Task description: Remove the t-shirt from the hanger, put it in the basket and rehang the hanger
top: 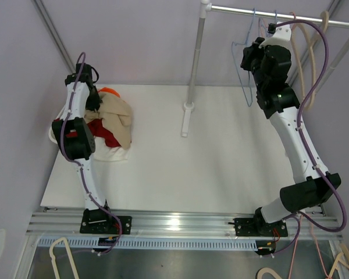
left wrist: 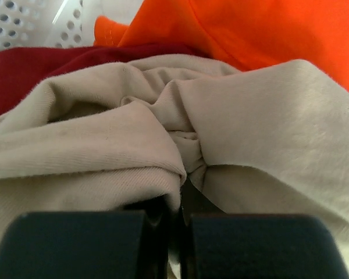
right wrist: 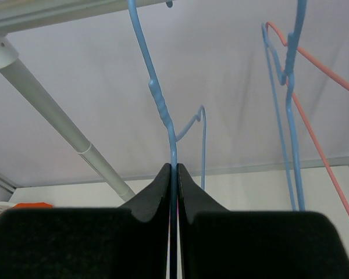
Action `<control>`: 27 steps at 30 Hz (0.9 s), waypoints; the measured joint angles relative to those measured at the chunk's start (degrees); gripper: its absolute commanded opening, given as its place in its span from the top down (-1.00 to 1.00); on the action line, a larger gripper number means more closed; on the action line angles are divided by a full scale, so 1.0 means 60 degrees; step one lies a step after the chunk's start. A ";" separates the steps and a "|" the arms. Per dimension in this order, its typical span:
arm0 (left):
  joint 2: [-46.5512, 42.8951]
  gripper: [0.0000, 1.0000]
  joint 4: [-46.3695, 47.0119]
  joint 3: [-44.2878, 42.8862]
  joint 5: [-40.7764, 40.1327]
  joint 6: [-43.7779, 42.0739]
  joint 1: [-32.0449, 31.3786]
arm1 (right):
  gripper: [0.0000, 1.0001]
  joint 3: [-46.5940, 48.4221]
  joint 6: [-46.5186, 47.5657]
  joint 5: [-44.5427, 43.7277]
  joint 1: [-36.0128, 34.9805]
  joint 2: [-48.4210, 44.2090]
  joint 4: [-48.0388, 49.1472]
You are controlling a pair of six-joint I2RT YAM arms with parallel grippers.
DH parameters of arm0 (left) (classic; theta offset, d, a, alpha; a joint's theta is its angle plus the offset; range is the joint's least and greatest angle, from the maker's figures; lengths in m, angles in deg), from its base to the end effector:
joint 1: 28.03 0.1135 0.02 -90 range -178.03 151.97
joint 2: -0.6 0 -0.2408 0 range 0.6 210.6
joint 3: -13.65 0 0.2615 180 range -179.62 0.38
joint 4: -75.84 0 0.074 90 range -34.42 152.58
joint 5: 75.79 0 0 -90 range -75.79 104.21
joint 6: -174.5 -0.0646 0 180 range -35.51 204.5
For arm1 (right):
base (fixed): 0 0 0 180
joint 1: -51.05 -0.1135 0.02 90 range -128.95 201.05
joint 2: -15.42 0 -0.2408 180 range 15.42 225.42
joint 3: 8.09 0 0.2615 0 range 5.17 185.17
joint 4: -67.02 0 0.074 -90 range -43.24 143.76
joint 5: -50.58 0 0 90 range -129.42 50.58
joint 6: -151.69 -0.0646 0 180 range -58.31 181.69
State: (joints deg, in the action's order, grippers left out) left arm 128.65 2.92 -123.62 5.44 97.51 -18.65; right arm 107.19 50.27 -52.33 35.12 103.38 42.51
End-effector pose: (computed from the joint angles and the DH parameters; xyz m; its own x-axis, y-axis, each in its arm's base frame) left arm 0.4795 0.0892 0.2214 -0.8105 -0.3594 -0.4625 -0.4210 0.9064 0.0334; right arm 0.3699 0.0906 0.4809 0.0357 0.2109 -0.9769 -0.0612 0.9761 0.2085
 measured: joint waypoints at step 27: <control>-0.0583 -0.76 -0.1198 -0.1180 -0.0364 -0.0178 0.0058 | -0.08 0.0131 0.0117 0.0233 0.0004 -0.0583 -0.0696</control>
State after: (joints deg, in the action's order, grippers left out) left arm 125.15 -4.27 -130.70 3.25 96.44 -18.30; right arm 107.98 50.97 -50.93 35.14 99.89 38.34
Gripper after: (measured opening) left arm 0.917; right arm 0.535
